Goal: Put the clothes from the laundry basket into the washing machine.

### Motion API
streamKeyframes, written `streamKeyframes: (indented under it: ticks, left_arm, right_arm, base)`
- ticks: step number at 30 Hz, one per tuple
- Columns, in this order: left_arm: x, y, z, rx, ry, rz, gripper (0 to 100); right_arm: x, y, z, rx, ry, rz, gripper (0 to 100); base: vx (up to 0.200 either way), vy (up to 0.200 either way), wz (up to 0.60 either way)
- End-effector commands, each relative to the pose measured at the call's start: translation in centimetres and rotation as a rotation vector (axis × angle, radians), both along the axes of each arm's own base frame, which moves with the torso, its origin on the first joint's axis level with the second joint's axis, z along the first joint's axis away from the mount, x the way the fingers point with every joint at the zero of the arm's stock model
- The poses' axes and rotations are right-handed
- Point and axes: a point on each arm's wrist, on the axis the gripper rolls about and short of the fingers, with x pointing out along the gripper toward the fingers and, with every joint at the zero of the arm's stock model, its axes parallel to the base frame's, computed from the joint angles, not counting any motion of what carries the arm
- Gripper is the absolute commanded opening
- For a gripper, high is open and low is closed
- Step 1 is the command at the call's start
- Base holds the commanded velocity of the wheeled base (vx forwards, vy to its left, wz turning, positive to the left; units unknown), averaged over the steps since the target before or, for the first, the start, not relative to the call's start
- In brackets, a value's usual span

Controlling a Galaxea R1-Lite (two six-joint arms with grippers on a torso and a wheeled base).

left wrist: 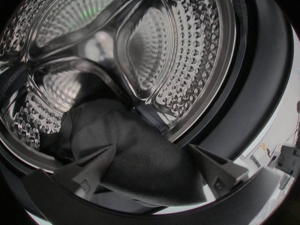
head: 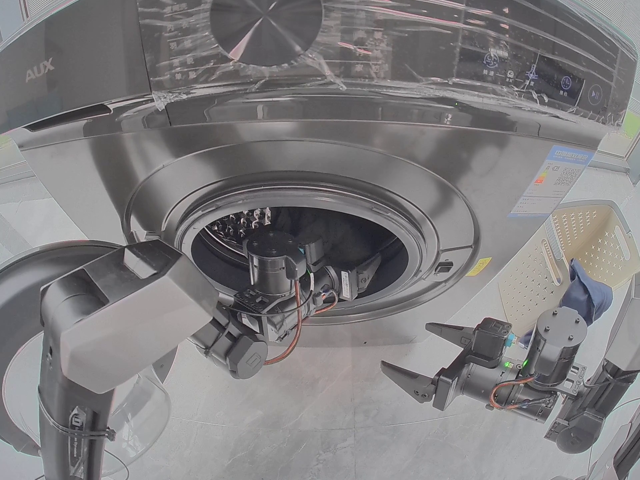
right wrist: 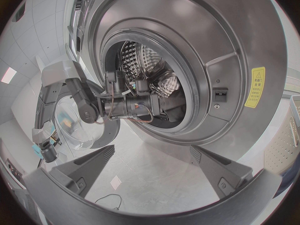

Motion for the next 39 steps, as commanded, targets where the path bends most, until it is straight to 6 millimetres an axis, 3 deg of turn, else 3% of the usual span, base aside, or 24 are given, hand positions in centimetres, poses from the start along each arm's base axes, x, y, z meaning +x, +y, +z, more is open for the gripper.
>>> streamKeyframes:
  ticks: [1,8,13,22,31,32,39]
  left_arm:
    - [0.9,-0.4,-3.0,0.032,0.046,0.006,0]
    - [2.6,-0.2,-2.3,0.01,0.017,0.044,0]
    - [6.7,0.8,-0.5,-0.072,-0.088,0.214,0]
    - [11.0,2.1,1.7,-0.182,-0.197,0.354,0]
    - [11.1,1.4,2.2,-0.221,-0.202,0.367,0]
    - [11.0,1.4,2.2,-0.219,-0.198,0.366,100]
    - [7.5,0.1,4.2,-0.198,-0.146,0.314,100]
  right_arm:
    - [0.0,0.0,0.1,0.003,-0.004,0.0,100]
    - [0.0,0.1,0.1,0.004,-0.005,0.003,100]
    - [0.0,0.1,0.2,0.006,-0.008,0.003,100]
    - [0.1,0.2,0.1,0.007,-0.007,0.005,100]
    - [0.1,0.2,0.0,0.004,-0.003,0.005,100]
    - [0.1,0.2,0.0,0.004,-0.003,0.005,100]
    - [0.1,0.2,0.1,0.006,-0.005,0.002,100]
  base:
    - [0.0,0.0,0.0]
    - [0.0,0.0,0.0]
    - [0.0,0.0,0.0]
    - [0.0,0.0,0.0]
    - [0.0,0.0,0.0]
    - [0.0,0.0,0.0]
    - [0.0,0.0,0.0]
